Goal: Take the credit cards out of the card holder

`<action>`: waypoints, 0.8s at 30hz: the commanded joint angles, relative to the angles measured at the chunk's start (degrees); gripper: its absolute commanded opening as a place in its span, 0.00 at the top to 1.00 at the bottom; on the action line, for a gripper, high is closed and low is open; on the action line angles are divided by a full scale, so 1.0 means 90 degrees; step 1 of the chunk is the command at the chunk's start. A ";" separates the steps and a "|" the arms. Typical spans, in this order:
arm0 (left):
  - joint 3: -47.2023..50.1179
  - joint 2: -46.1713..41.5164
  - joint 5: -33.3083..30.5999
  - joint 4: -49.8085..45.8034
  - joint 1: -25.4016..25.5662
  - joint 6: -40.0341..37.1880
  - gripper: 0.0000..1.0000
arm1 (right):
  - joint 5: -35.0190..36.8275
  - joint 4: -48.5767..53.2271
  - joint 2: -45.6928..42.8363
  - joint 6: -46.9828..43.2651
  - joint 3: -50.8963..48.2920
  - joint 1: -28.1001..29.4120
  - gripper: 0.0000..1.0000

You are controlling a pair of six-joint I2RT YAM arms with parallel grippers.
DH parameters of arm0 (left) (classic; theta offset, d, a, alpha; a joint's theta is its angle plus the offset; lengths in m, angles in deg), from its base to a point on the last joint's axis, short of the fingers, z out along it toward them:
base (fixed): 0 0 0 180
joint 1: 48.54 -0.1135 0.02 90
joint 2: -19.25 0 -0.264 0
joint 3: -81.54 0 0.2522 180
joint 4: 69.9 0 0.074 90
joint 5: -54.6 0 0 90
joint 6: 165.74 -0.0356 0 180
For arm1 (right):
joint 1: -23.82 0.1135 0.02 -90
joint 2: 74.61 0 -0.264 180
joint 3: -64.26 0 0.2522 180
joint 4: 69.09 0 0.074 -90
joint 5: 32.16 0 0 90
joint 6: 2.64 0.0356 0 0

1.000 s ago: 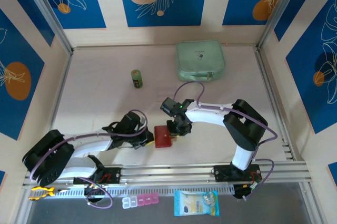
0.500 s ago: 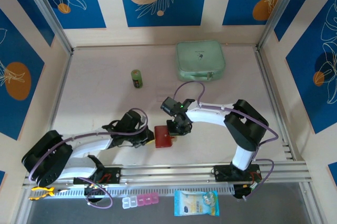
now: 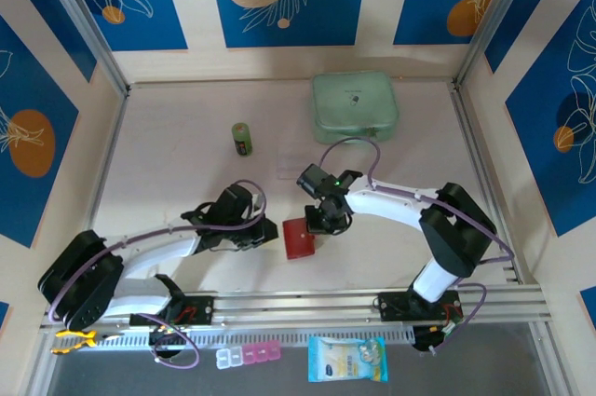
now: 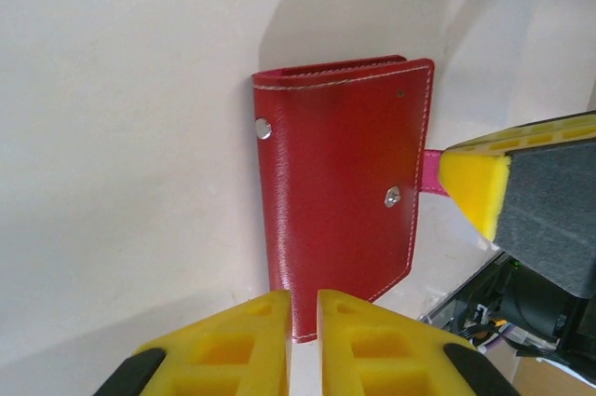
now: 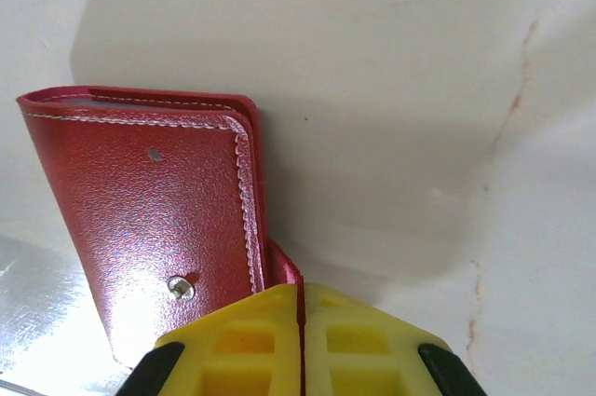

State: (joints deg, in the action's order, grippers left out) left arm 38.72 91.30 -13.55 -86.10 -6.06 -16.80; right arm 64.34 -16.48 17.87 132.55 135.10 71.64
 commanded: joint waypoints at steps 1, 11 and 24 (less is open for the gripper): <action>-0.0272 0.0175 0.0059 -0.0143 -0.0061 -0.0322 0.85 | 0.0028 0.0146 -0.0244 -0.0031 -0.0047 -0.0029 1.00; -0.0733 0.0705 0.0306 -0.0120 -0.0120 -0.0611 0.85 | 0.0188 0.0256 -0.0690 0.0108 -0.0113 -0.0188 1.00; -0.0674 0.0694 0.0423 -0.0164 -0.0319 -0.0841 0.83 | 0.0243 0.0351 -0.0976 0.0240 0.0155 -0.0276 1.00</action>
State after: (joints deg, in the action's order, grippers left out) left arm 33.22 98.49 -11.15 -86.29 -7.89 -22.51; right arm 66.04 -15.02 10.57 133.54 134.53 69.19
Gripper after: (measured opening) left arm 0.166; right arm 0.061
